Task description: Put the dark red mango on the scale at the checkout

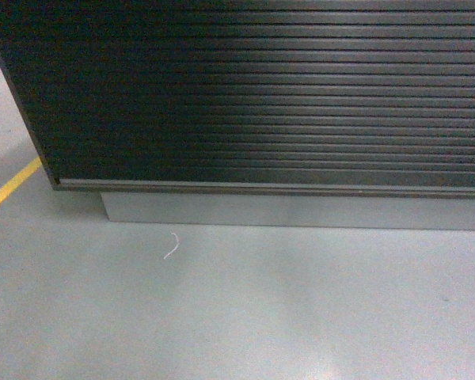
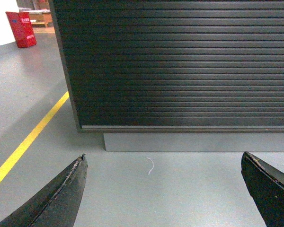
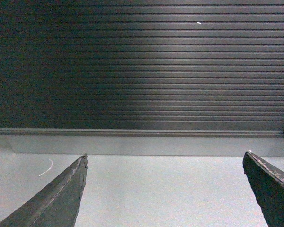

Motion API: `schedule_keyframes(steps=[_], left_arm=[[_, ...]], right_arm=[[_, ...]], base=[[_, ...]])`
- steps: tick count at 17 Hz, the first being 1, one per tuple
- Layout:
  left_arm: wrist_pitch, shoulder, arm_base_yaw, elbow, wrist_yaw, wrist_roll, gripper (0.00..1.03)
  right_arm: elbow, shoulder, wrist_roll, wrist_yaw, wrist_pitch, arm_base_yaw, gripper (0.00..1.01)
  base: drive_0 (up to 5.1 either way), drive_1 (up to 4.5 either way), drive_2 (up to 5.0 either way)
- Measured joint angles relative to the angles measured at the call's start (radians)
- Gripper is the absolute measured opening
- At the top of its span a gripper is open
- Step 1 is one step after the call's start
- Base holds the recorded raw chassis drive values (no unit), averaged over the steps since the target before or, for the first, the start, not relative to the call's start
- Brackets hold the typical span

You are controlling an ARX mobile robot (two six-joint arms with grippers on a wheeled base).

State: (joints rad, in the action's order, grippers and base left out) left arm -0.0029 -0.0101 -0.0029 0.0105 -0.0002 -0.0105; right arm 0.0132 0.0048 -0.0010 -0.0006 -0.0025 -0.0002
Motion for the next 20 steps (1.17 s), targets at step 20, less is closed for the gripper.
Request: schedule_keyframes(steps=[20], left_arm=[[0.0,0.0,0.0,0.0,0.0,0.0,0.98]], right_arm=[[0.0,0.0,0.0,0.0,0.0,0.0,0.98]], base=[[-0.1,2.83,-3.1]])
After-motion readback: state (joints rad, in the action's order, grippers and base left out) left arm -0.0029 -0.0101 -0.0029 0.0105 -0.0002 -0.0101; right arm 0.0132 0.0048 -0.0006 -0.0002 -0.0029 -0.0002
